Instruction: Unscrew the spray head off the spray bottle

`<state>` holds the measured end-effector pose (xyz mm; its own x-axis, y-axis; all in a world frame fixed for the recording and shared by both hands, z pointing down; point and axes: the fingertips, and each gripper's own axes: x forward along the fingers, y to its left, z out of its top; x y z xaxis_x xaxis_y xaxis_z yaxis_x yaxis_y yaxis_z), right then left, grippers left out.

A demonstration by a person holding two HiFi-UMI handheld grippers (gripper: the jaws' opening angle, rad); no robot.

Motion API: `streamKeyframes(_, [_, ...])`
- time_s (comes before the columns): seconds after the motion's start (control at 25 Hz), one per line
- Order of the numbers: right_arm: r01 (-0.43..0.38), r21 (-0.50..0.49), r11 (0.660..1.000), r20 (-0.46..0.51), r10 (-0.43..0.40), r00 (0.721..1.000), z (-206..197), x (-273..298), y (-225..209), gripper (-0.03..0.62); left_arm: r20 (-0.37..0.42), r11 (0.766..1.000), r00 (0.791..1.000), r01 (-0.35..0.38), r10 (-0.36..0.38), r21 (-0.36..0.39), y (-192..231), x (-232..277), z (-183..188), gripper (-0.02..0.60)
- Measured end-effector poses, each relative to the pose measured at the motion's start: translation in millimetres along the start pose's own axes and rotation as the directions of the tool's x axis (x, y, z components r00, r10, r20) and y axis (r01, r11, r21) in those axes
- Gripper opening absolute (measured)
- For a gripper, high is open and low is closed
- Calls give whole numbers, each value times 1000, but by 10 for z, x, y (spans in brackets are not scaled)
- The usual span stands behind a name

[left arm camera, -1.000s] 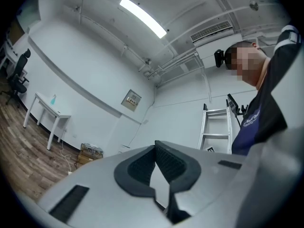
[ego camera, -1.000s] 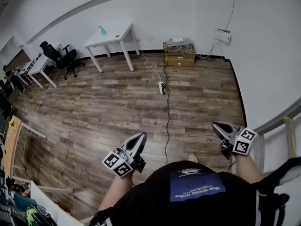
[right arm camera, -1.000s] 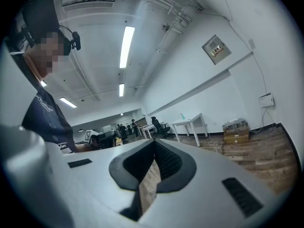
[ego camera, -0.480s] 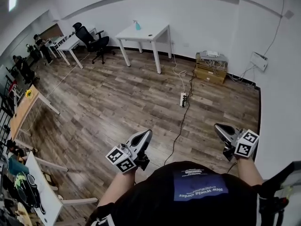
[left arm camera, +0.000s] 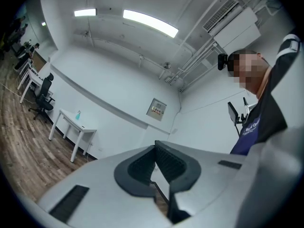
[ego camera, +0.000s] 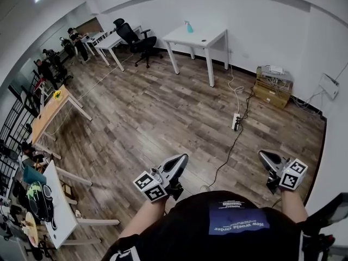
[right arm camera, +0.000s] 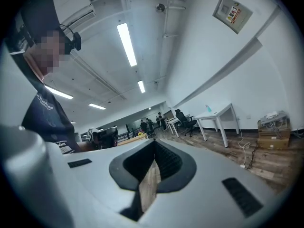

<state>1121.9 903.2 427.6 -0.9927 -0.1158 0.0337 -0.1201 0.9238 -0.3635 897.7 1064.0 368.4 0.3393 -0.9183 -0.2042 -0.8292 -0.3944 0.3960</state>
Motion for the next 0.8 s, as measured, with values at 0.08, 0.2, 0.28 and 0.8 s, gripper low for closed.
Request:
streamKeyframes(0.08, [-7, -2, 1000, -12, 7, 1000, -6, 184, -61, -3, 9, 1000, 1000, -2, 2, -5, 185, 15, 23, 2])
streamKeyframes(0.2, [-1, -23, 1000, -31, 0, 1000, 6, 506, -134, -3, 20, 1000, 1000, 13, -12, -19, 543, 31, 77, 2])
streamKeyframes(0.28, [11, -28, 1000, -44, -12, 999, 9, 766, -186, -3, 29, 999, 999, 29, -28, -28, 819, 17, 136, 2])
streamKeyframes(0.8, [-60, -1, 998, -32, 60, 998, 170, 3519, -11, -3, 10, 999, 1000, -4, 4, 32, 3029, -598, 1315, 2])
